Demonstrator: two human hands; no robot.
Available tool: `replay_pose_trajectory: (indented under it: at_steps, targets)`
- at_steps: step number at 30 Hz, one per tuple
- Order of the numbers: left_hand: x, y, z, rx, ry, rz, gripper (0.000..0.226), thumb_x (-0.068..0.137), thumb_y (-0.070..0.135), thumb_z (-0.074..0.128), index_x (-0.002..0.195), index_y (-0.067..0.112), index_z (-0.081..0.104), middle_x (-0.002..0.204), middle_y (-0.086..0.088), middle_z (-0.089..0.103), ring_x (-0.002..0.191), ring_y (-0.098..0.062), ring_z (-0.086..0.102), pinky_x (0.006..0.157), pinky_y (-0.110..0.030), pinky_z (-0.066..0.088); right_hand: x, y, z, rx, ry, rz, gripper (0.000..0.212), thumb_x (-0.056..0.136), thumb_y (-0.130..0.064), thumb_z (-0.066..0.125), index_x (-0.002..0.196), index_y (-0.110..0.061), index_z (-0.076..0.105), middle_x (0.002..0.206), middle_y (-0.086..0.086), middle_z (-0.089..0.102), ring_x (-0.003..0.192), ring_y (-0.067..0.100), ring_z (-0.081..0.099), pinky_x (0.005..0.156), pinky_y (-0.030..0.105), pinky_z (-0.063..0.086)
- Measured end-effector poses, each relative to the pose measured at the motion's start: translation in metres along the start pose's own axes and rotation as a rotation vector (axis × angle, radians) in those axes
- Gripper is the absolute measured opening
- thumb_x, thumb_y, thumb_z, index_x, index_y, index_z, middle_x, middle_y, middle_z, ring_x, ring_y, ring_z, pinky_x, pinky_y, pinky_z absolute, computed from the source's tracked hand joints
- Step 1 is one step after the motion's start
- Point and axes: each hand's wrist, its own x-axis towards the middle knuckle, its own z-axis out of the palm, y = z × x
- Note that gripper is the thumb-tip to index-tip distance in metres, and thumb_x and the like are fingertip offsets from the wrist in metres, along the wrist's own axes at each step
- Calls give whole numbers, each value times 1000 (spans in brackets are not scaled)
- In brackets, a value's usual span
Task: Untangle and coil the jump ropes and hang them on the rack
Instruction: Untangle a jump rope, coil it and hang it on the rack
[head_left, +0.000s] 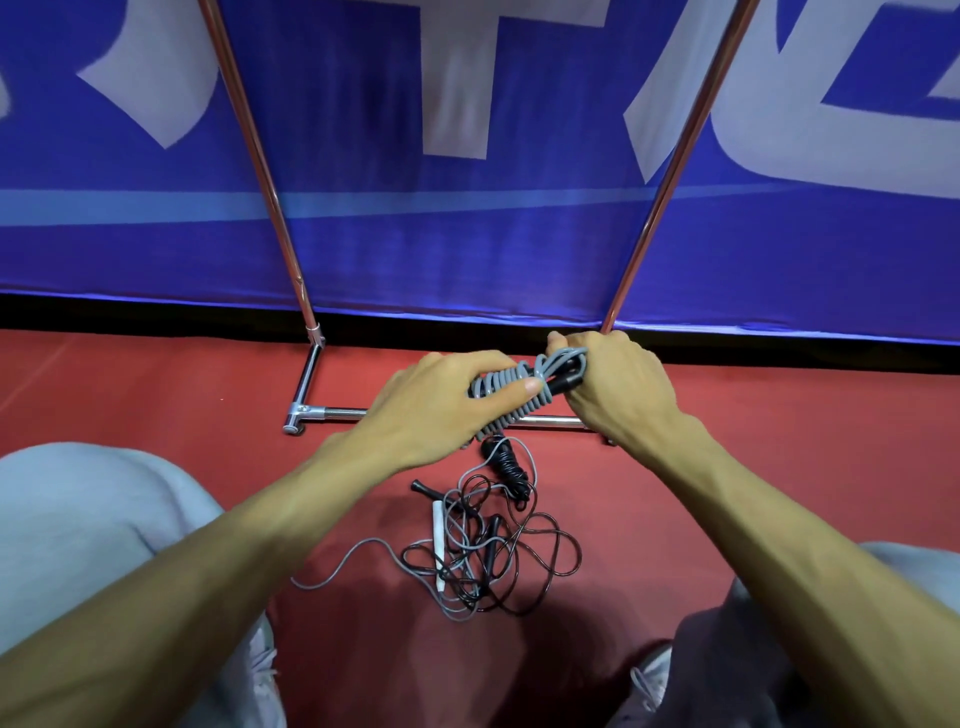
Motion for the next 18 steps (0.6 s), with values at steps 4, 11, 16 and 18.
replay_pose_trajectory:
  at_steps: [4, 11, 16, 18]
  targets:
    - [-5, -1, 1, 42, -73, -31, 63, 78, 82, 35, 80, 22, 53, 62, -3, 65, 58, -18, 63, 65, -43, 54, -2, -6, 4, -39, -2, 56, 34, 99, -34, 35, 77, -16, 53, 70, 6, 55, 74, 40, 59, 58, 35, 37]
    - [2, 12, 1, -384, 216, -120, 53, 77, 58, 69, 51, 15, 53, 46, 3, 45, 40, -13, 42, 42, -21, 34, 7, -14, 5, 600, -154, 184, 37, 93, -24, 41, 57, -19, 45, 48, -4, 47, 49, 24, 48, 54, 30, 36]
    - [13, -4, -16, -612, 414, -316, 50, 78, 55, 71, 70, 6, 67, 54, -4, 57, 45, -20, 52, 50, -30, 43, 2, -26, -3, 884, -311, 104, 48, 102, -42, 35, 67, -15, 55, 41, -6, 43, 36, 11, 42, 47, 22, 36]
    - [13, -10, -19, -502, 435, -298, 40, 75, 60, 70, 96, 27, 76, 75, 4, 72, 63, -18, 65, 64, -33, 50, -2, -29, -6, 652, -313, -34, 40, 101, -39, 39, 70, -17, 55, 46, -7, 46, 43, 11, 45, 50, 25, 37]
